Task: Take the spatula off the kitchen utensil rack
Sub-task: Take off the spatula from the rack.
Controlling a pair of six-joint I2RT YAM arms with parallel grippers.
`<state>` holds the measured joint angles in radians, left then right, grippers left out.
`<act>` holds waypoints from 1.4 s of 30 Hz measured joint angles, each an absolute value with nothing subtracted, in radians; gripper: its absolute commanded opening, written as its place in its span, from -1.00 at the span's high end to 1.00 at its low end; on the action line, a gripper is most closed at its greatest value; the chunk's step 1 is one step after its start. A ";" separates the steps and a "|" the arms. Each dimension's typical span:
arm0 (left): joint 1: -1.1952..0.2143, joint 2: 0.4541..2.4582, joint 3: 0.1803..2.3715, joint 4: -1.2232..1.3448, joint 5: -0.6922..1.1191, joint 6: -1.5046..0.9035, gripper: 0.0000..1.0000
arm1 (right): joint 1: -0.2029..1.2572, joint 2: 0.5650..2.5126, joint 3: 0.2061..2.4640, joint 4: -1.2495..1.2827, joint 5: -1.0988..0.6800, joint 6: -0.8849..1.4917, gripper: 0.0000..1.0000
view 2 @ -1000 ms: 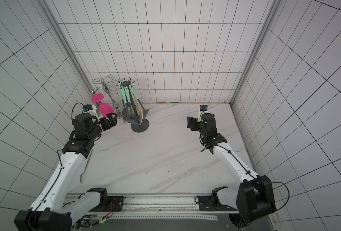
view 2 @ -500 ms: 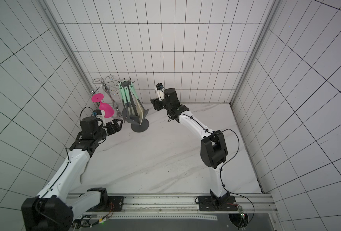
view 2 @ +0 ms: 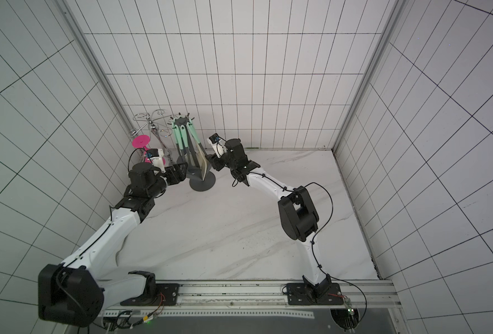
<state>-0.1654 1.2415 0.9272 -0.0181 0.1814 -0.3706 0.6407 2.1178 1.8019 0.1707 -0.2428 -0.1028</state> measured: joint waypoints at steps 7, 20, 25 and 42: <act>-0.167 1.296 1.054 0.001 0.178 -0.272 -0.62 | 0.641 2.115 1.779 0.218 -0.280 -0.118 -0.11; -0.123 1.437 1.377 -0.022 0.307 -0.226 -0.62 | 0.641 2.143 1.866 0.203 -0.300 -0.122 -0.18; -0.123 1.471 1.398 -0.049 0.331 -0.204 -0.55 | 0.641 2.179 1.928 0.199 -0.312 -0.132 -0.07; -0.123 1.489 1.417 -0.098 0.338 -0.160 -0.44 | 0.642 2.222 1.964 0.194 -0.346 -0.229 1.00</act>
